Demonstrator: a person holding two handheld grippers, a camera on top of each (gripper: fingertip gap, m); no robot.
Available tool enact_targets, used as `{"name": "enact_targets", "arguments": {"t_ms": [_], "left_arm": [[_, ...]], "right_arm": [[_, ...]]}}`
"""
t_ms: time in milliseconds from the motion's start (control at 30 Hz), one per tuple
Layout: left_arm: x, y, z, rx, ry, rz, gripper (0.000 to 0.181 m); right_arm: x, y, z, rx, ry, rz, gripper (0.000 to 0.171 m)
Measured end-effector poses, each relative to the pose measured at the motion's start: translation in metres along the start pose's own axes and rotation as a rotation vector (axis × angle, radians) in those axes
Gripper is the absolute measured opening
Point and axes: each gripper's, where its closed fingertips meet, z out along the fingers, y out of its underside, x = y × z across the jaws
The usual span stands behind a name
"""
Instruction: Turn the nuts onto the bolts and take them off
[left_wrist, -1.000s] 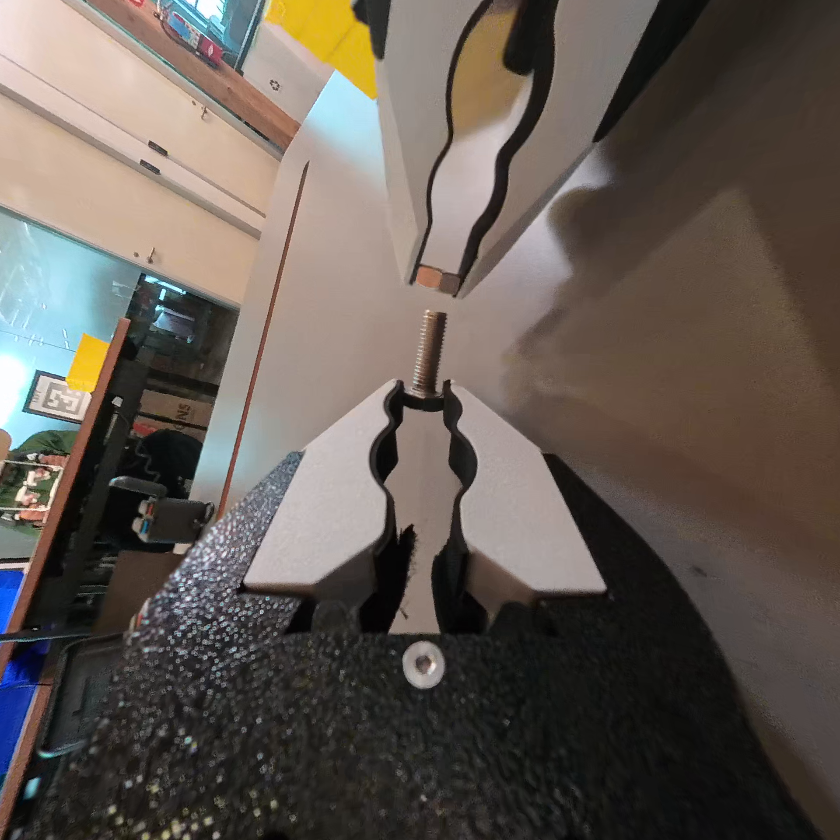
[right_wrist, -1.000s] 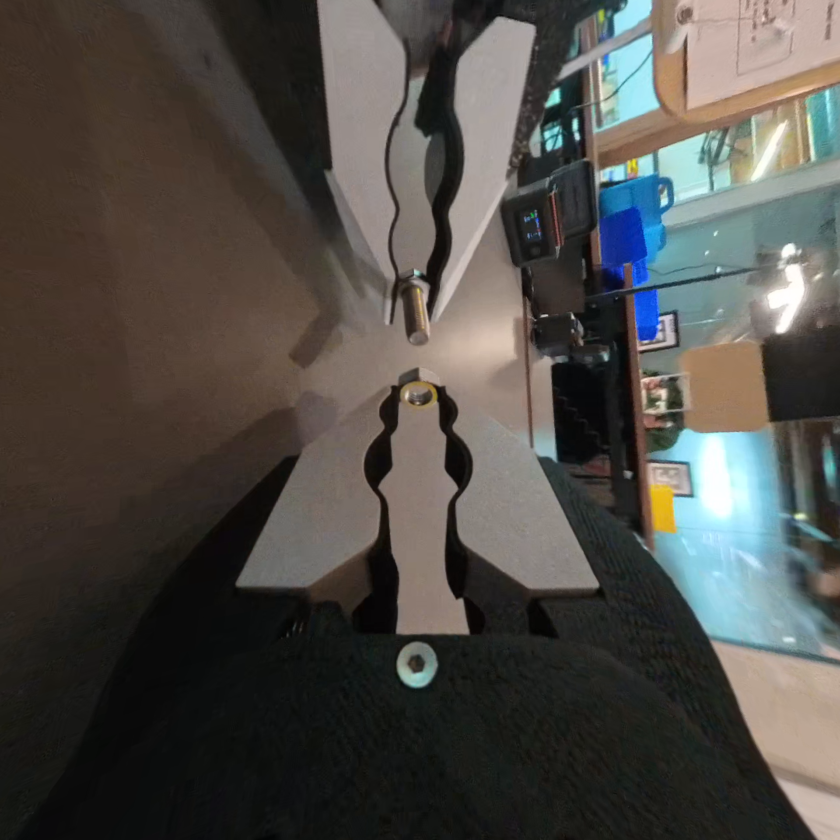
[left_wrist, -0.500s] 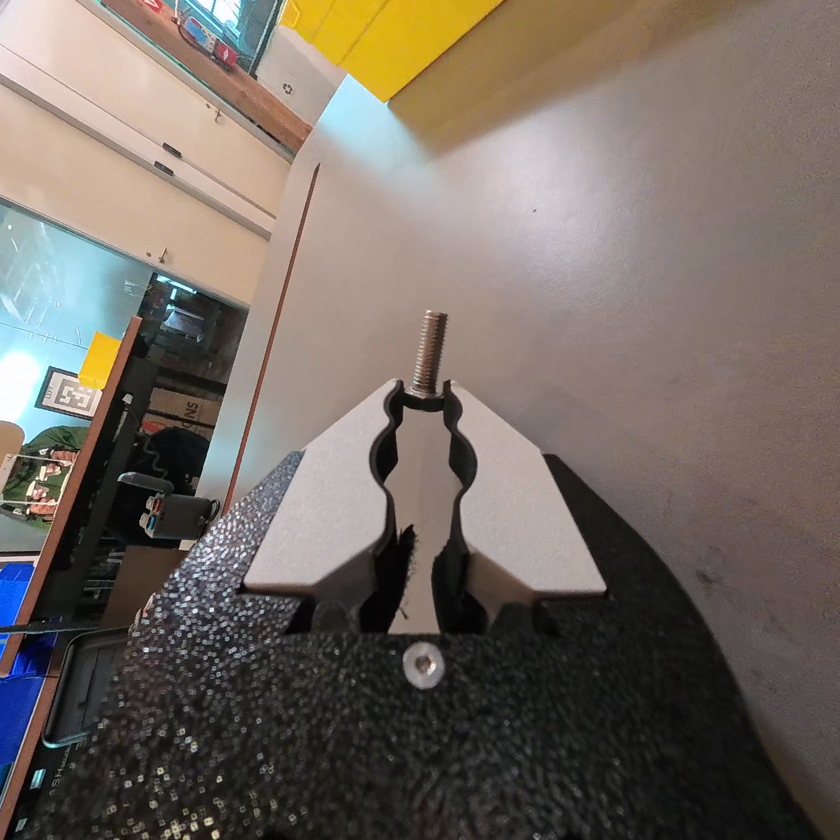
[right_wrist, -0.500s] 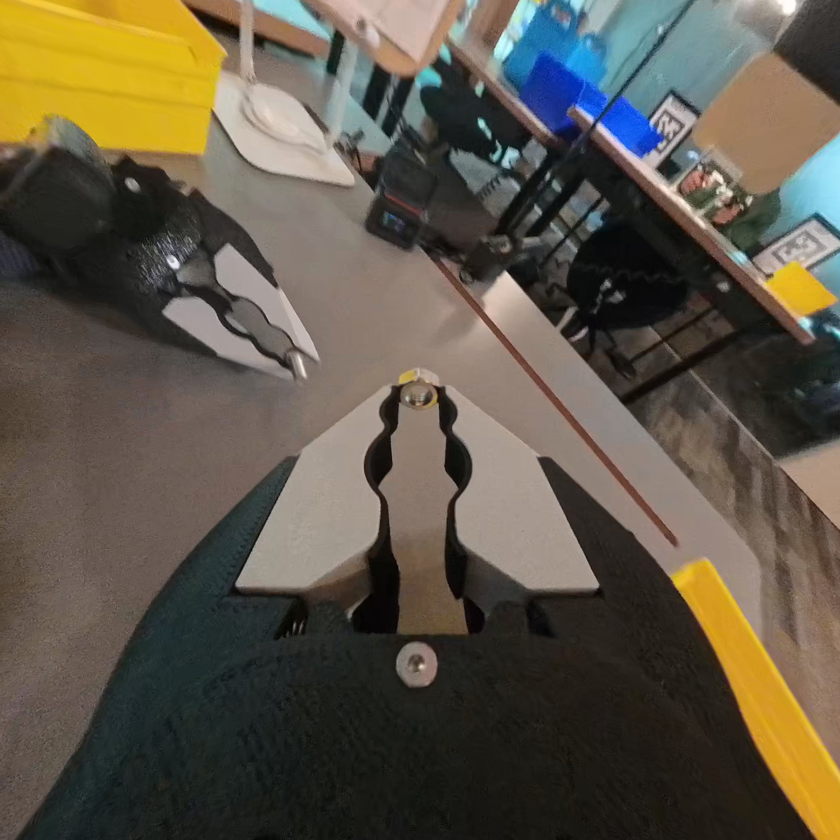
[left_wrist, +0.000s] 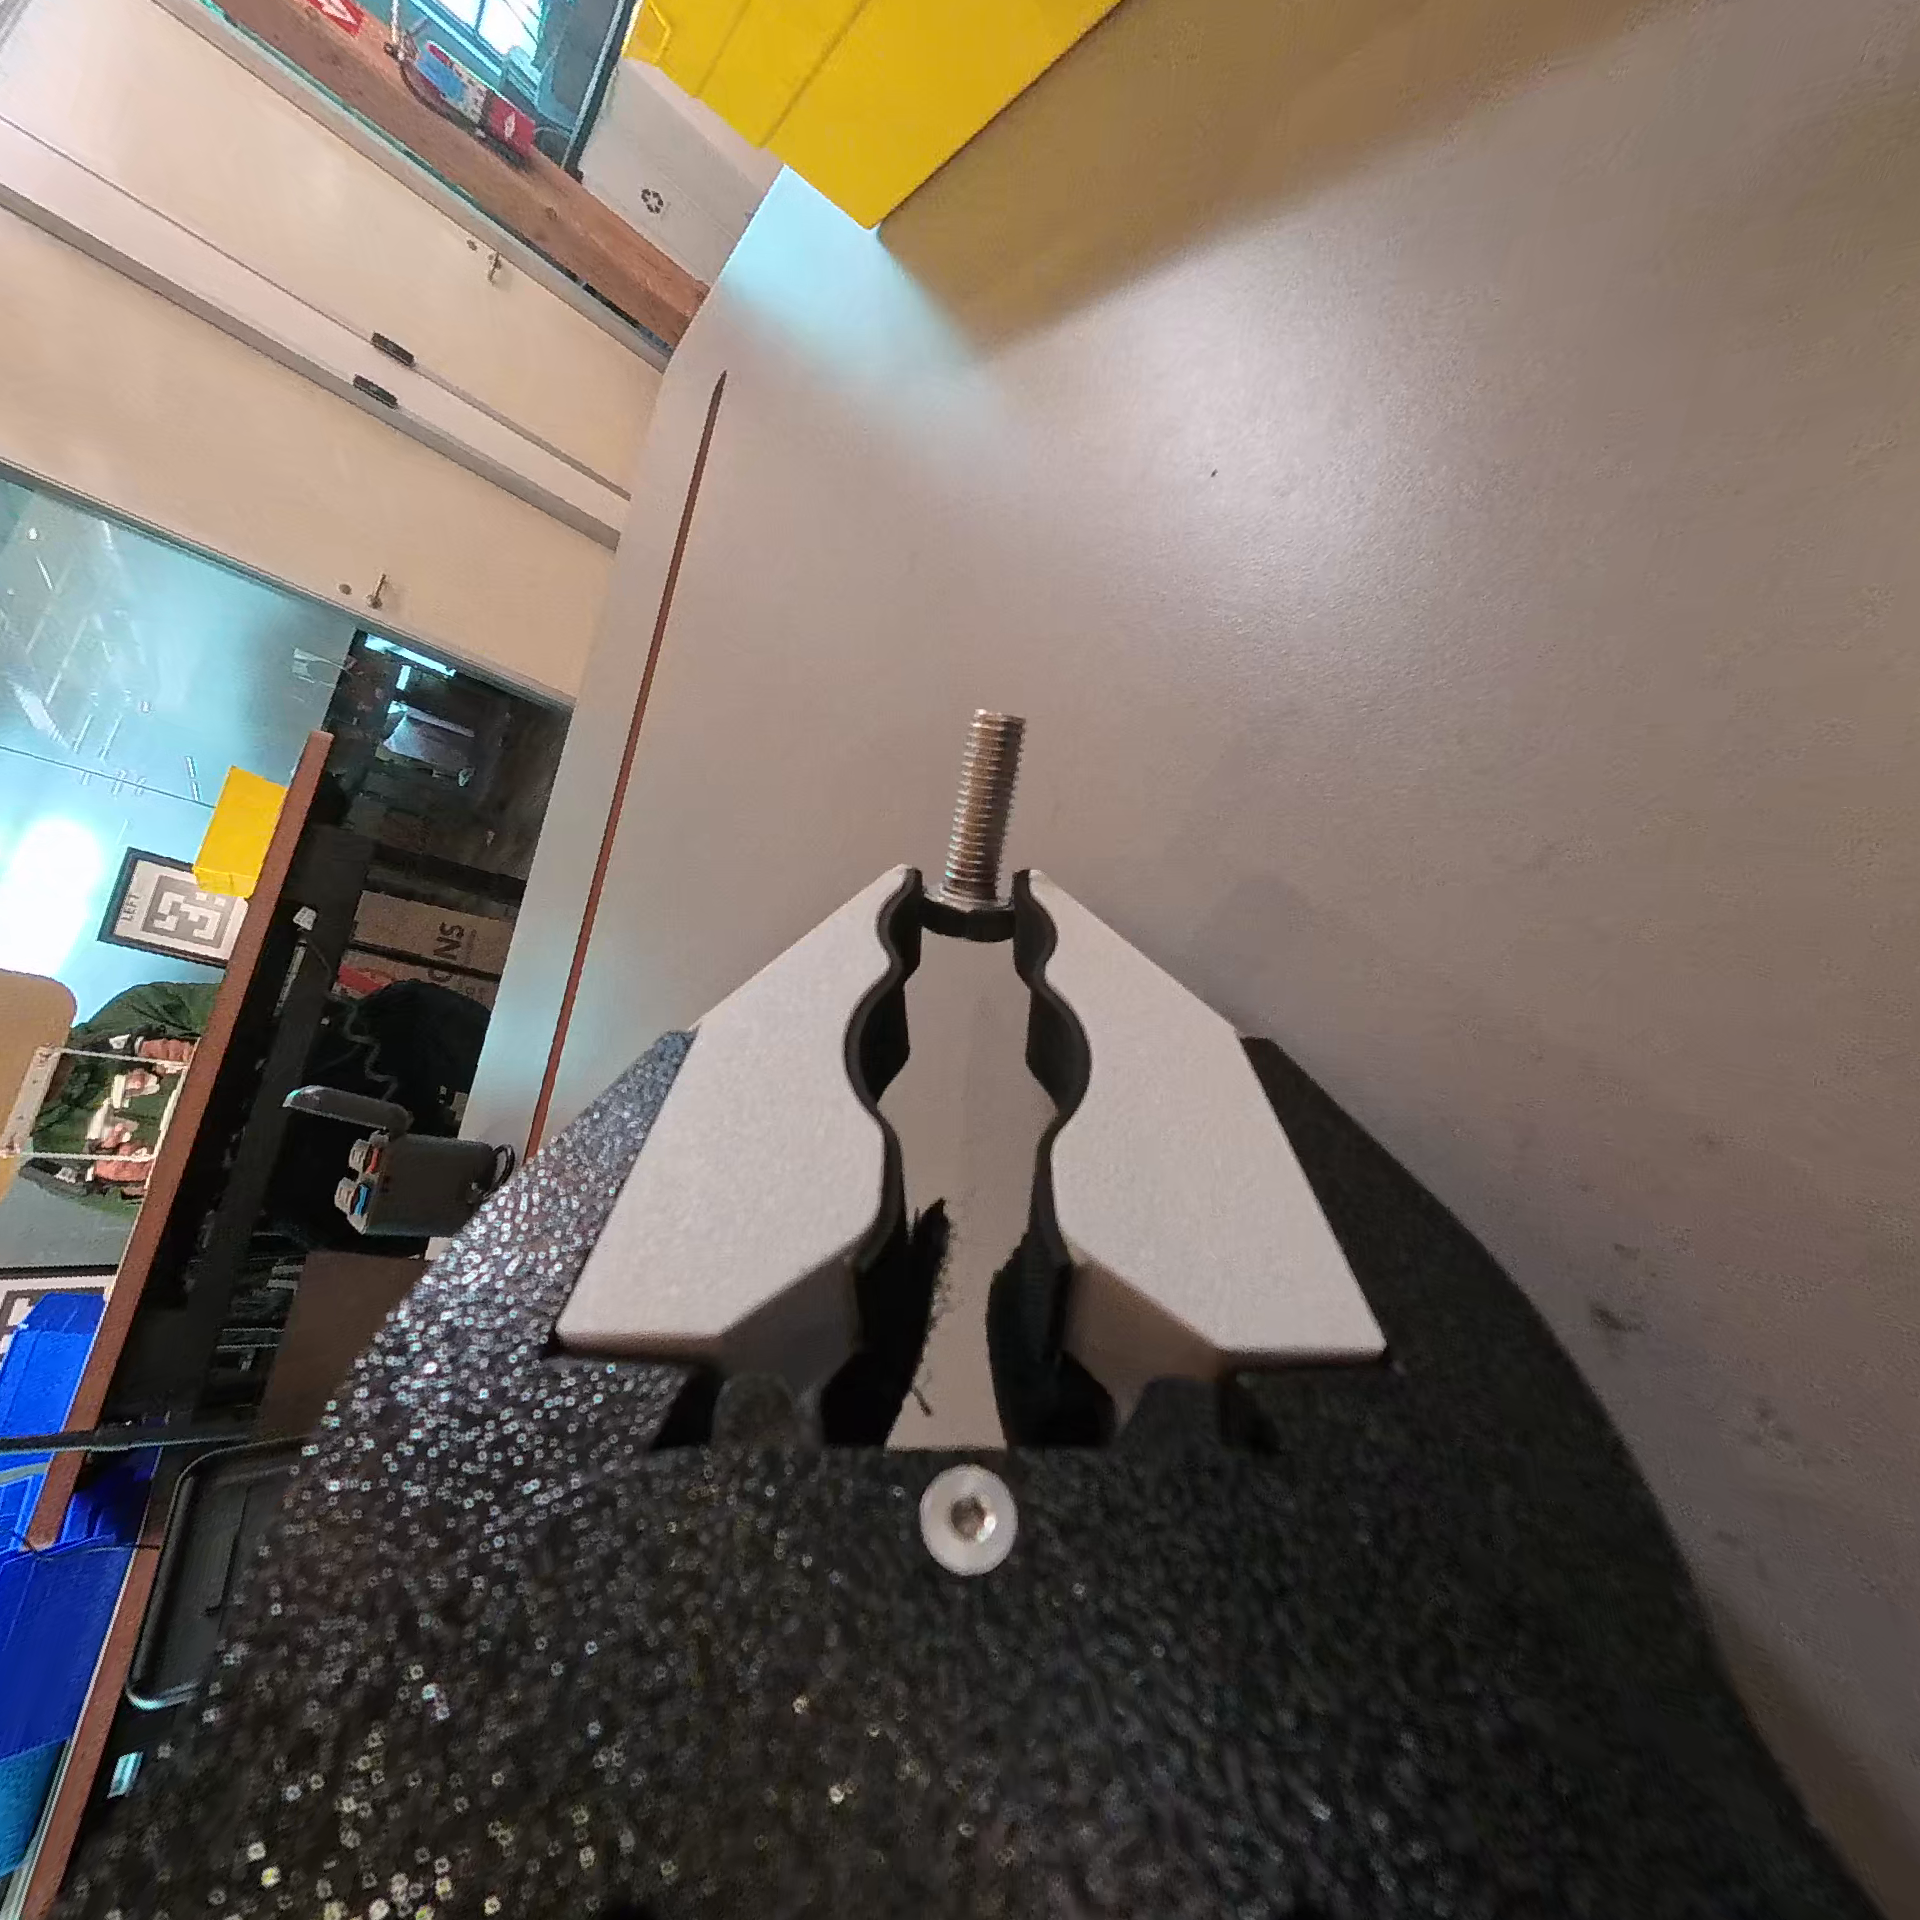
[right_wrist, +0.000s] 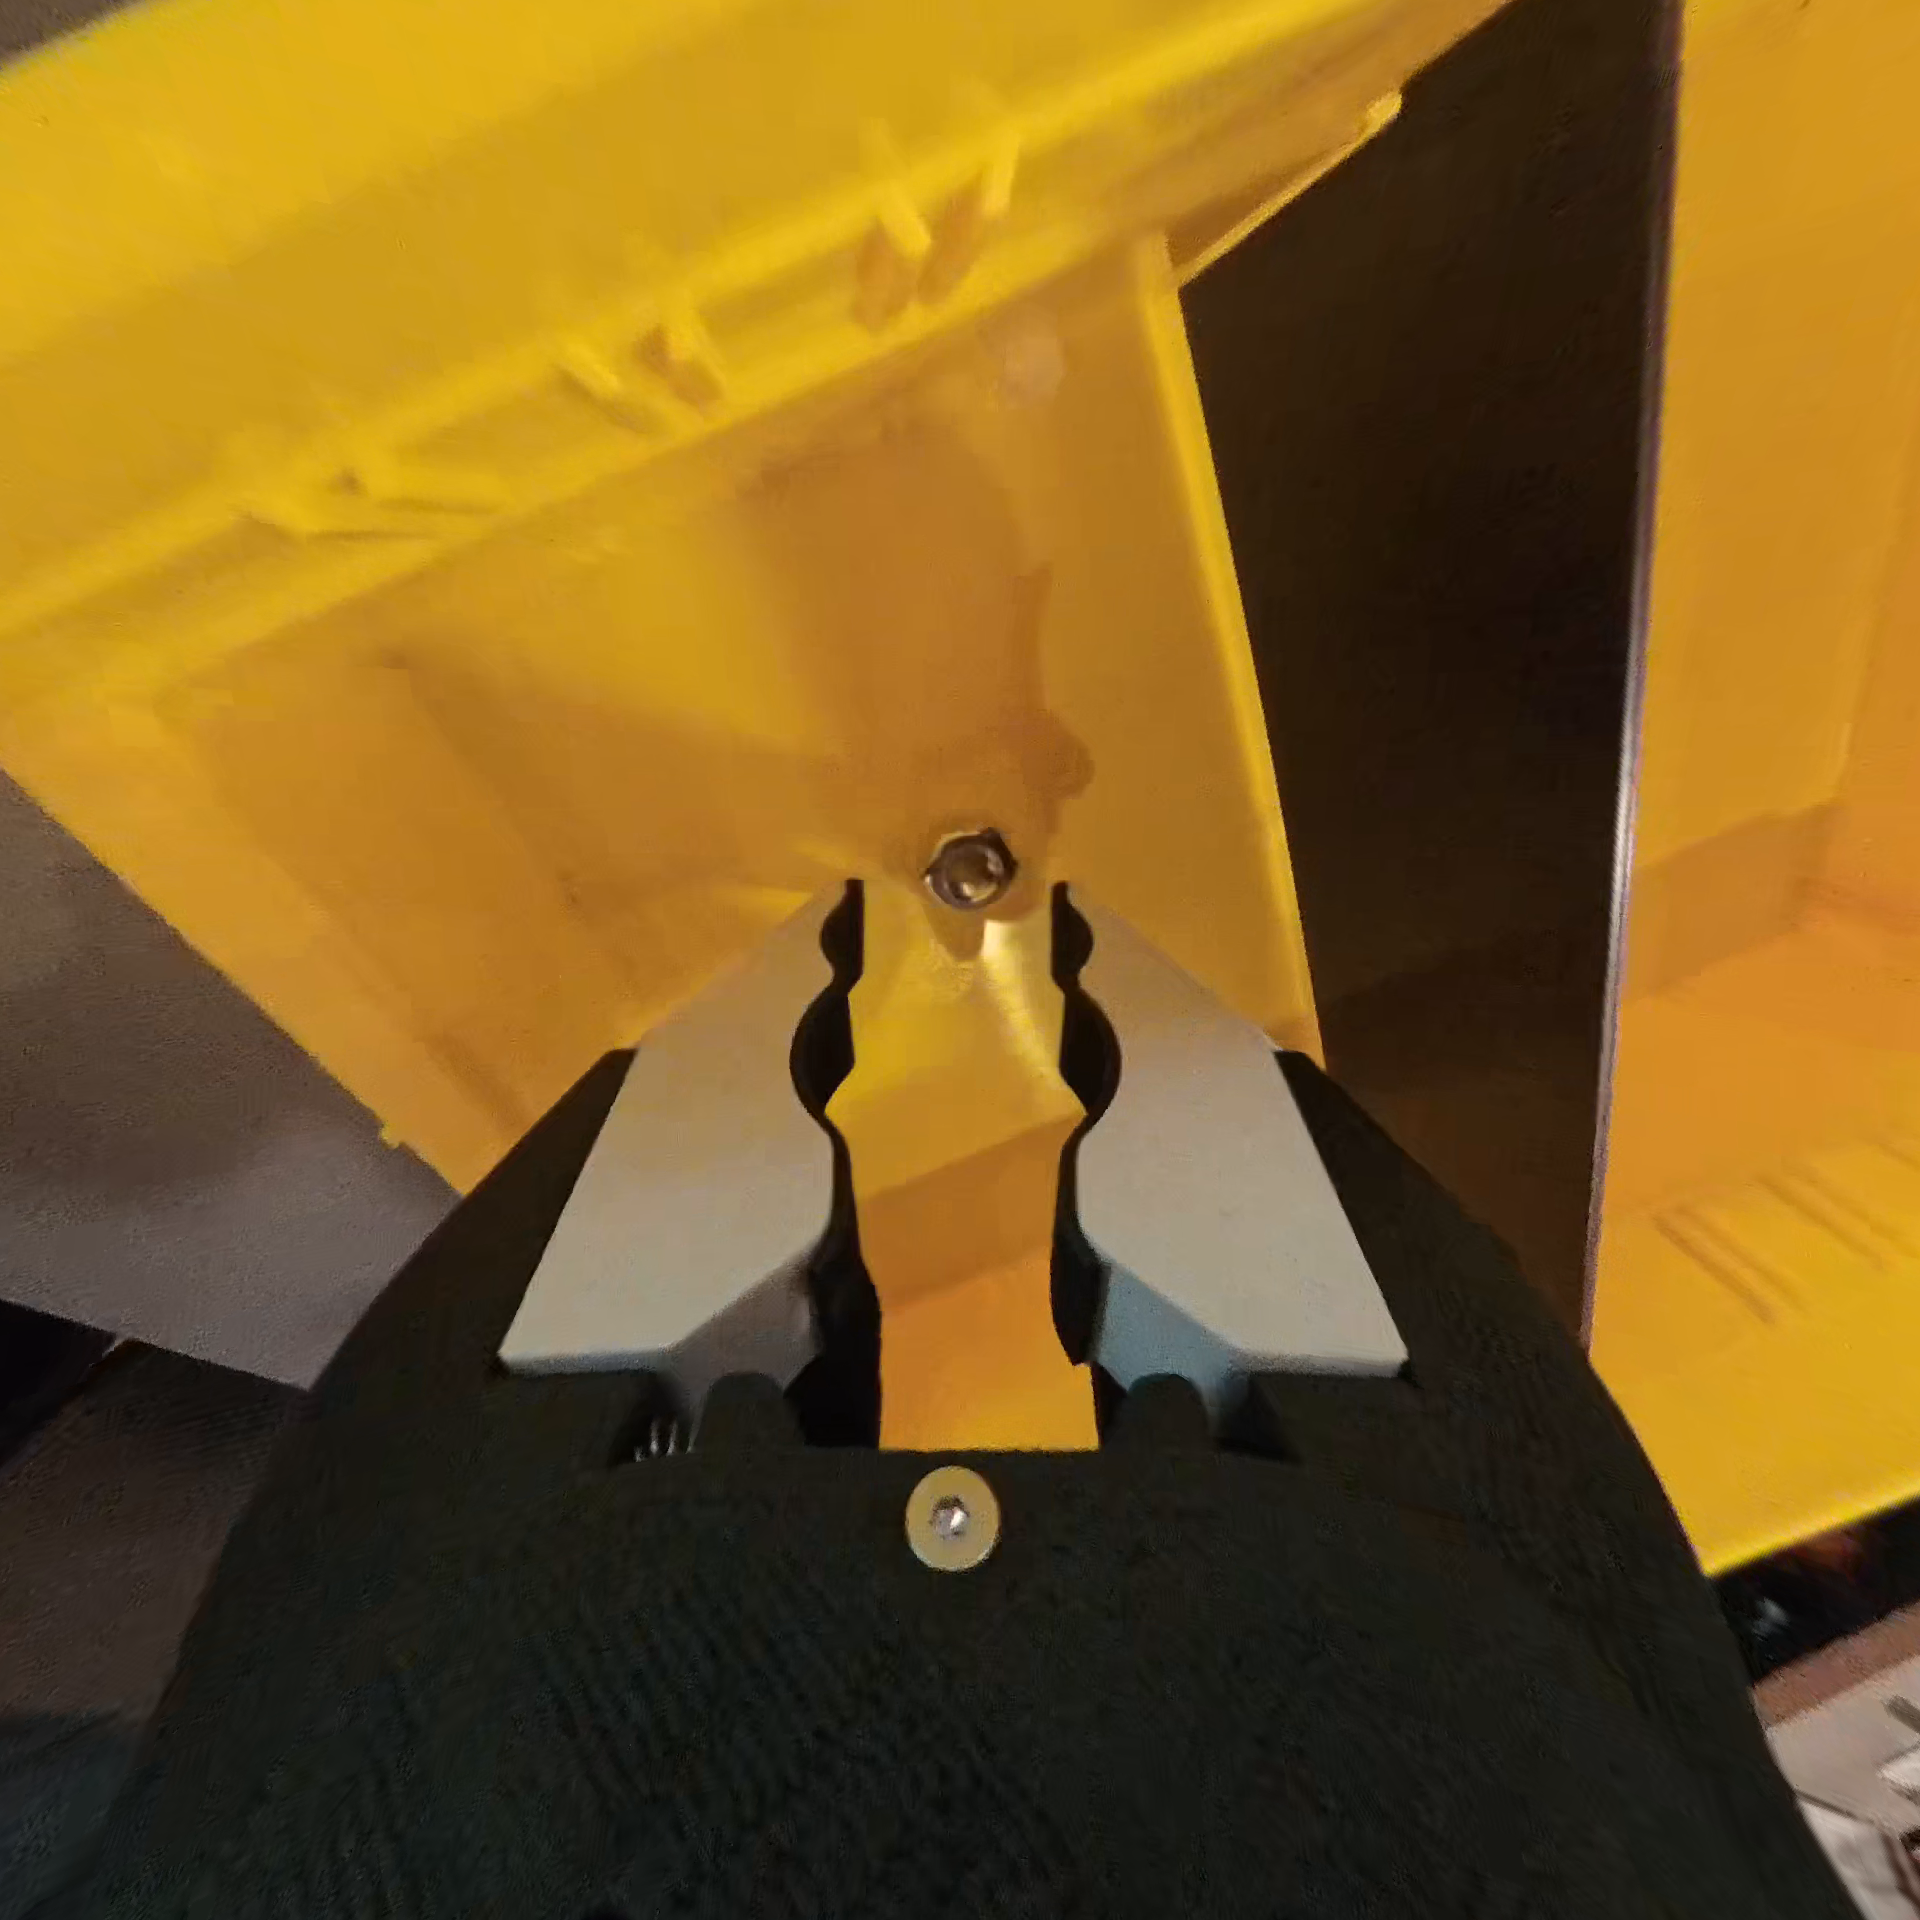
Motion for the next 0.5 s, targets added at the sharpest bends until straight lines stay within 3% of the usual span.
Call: {"name": "enact_targets", "arguments": {"t_ms": [133, 233, 300, 333, 400, 500], "left_arm": [[-0.001, 0.0, 0.0, 0.0, -0.003, -0.009, 0.015], [0.003, -0.009, -0.002, 0.052, 0.027, -0.053, 0.015], [0.007, -0.027, -0.006, 0.143, 0.053, -0.109, 0.015], [0.006, -0.038, -0.009, 0.197, 0.06, -0.142, 0.015], [0.005, -0.055, -0.017, 0.3, 0.086, -0.216, 0.015], [0.005, -0.065, -0.026, 0.376, 0.117, -0.255, 0.015]], "right_arm": [[0.012, -0.004, -0.045, 0.103, 0.176, 0.086, 0.038], [-0.016, -0.071, -0.114, 0.538, 0.292, 0.033, 0.03], [-0.07, -0.13, -0.154, 0.886, 0.269, -0.135, 0.03], [-0.104, -0.152, -0.162, 0.996, 0.216, -0.228, 0.031], [-0.151, -0.179, -0.15, 1.047, 0.139, -0.347, 0.034], [-0.185, -0.207, -0.127, 1.101, 0.082, -0.402, 0.033]]}}
